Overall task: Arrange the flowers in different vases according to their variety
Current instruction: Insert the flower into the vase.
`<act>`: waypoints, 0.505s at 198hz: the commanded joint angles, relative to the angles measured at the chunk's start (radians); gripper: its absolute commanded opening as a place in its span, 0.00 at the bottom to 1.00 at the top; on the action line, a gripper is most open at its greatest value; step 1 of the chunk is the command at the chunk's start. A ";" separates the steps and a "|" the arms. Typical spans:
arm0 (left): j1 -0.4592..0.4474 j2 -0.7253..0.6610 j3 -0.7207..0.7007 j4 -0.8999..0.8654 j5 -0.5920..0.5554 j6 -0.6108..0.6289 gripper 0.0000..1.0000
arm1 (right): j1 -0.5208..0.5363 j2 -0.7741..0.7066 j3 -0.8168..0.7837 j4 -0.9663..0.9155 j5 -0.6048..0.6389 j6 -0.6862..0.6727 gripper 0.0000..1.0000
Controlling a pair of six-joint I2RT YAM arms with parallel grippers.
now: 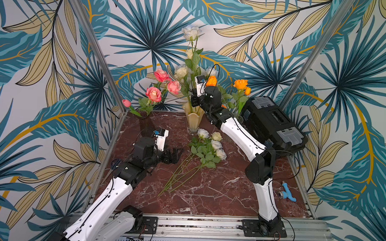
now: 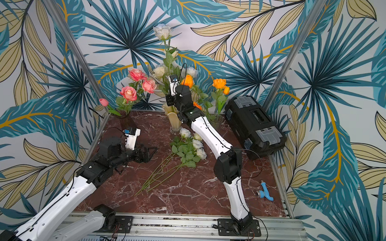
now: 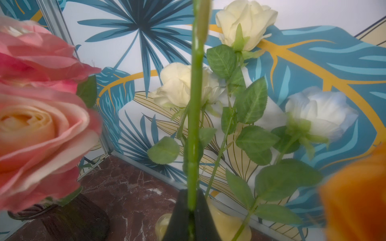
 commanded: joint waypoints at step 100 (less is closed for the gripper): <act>0.002 0.001 -0.008 -0.006 -0.014 0.017 1.00 | 0.019 -0.091 -0.301 0.187 0.089 0.032 0.56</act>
